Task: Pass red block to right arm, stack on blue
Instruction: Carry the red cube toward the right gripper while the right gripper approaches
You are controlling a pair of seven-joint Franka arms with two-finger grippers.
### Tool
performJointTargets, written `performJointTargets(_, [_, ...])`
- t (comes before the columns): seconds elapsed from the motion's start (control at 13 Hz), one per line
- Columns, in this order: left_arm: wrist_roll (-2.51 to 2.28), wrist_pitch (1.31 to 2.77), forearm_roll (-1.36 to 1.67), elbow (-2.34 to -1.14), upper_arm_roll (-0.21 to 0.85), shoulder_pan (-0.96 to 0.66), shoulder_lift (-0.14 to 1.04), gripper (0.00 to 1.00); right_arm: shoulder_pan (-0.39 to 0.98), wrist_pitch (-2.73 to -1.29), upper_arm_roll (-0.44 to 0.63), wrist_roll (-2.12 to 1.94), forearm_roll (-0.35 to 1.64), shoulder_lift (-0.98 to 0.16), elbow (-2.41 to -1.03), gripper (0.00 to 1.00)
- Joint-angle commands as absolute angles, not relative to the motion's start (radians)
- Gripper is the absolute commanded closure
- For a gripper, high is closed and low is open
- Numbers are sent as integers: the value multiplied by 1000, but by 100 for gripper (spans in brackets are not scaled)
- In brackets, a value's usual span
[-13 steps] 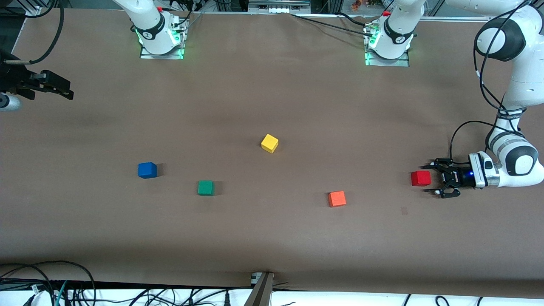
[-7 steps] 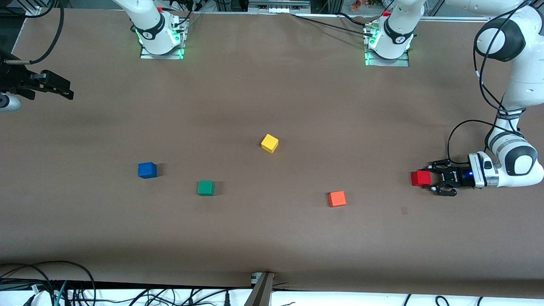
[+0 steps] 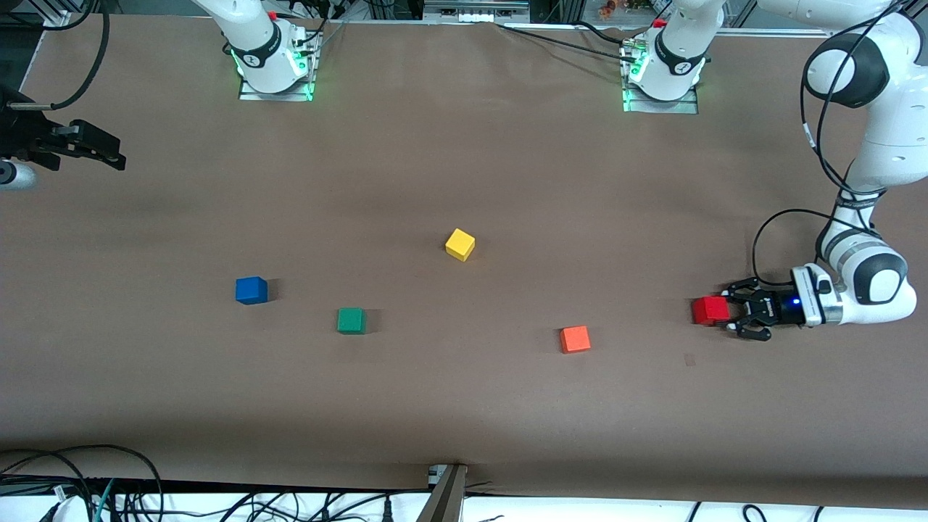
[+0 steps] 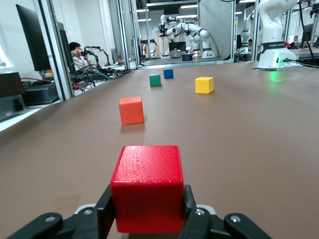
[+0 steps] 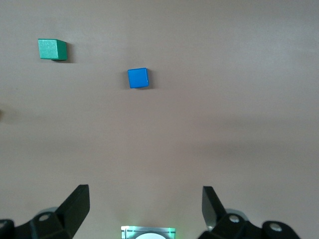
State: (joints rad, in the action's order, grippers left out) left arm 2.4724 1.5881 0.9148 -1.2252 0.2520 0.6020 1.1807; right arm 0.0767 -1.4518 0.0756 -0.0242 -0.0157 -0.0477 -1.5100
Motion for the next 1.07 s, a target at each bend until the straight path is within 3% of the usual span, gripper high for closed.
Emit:
performJointTargets(0.0, [2330, 1582, 982, -1215, 259, 555, 1167, 100, 86, -1433, 64, -26, -18, -75, -1491, 0])
performJointTargets(0.23, [2205, 1592, 977, -1201, 362, 534, 1157, 100, 89, -1434, 63, -23, -3, -100, -1493, 0])
performJointTargets(0.38, [2058, 1597, 986, -1189, 374, 450, 1135, 100, 87, -1433, 64, -31, 34, -103, -1494, 0])
performJointTargets(0.69, [1852, 1615, 1022, -1086, 458, 358, 1135, 100, 77, -1434, 74, -37, 257, -195, -1493, 0])
performJointTargets(1.0, [1722, 1862, 1061, -1069, 636, 296, 1121, 100, 69, -1443, 75, -40, 467, -271, -1493, 0])
